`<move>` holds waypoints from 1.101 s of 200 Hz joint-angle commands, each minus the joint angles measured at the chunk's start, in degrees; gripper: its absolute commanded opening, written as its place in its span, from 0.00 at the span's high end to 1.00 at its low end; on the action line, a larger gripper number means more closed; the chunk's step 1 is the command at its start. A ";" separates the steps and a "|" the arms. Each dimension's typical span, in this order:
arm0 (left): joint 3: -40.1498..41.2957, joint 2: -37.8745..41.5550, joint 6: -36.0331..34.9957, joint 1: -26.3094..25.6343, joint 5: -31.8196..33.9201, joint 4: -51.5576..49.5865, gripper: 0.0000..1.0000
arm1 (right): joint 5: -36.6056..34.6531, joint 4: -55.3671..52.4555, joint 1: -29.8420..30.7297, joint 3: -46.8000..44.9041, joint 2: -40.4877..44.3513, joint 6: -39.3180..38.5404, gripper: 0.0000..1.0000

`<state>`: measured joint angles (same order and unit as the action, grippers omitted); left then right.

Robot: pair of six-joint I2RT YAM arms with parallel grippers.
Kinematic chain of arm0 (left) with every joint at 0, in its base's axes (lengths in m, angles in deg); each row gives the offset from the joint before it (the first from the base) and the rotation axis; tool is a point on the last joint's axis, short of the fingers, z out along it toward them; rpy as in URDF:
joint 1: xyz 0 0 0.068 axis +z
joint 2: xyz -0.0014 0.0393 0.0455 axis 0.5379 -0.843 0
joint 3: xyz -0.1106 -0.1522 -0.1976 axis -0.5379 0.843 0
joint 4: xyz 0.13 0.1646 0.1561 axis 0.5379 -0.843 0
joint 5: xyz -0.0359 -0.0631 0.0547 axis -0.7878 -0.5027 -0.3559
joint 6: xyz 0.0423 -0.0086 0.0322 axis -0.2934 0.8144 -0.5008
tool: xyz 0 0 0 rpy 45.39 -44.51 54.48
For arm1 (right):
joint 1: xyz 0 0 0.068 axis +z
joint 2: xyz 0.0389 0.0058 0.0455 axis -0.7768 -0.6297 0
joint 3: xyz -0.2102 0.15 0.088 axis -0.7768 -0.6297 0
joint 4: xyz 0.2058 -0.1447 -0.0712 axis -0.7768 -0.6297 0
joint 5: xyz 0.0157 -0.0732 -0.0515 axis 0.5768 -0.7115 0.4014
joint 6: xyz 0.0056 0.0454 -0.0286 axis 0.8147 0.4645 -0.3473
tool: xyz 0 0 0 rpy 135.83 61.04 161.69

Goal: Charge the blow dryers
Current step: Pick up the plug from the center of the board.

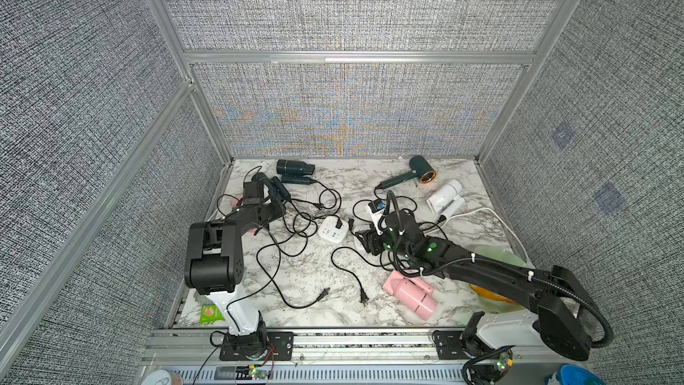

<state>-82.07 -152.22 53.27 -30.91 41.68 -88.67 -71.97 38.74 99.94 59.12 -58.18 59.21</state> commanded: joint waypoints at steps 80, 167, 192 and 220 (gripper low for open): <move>-2.13 -4.27 -1.71 -0.12 -4.29 1.32 0.77 | -2.82 -2.80 1.04 2.20 -2.08 0.37 0.38; -2.65 1.22 -2.00 -2.01 -4.65 -2.03 0.98 | -5.05 -2.80 1.05 -0.41 0.17 2.30 0.53; -3.79 4.81 -2.67 -3.24 -4.95 -6.49 0.99 | -3.93 -4.61 0.39 0.36 0.24 1.62 0.55; -5.82 9.60 -4.03 -5.72 -6.16 -12.23 0.98 | 0.02 -7.95 -0.92 2.33 -0.22 -0.98 0.56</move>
<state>-86.55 -145.79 50.98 -35.06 37.46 -95.40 -74.99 33.70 99.81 60.13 -58.31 60.19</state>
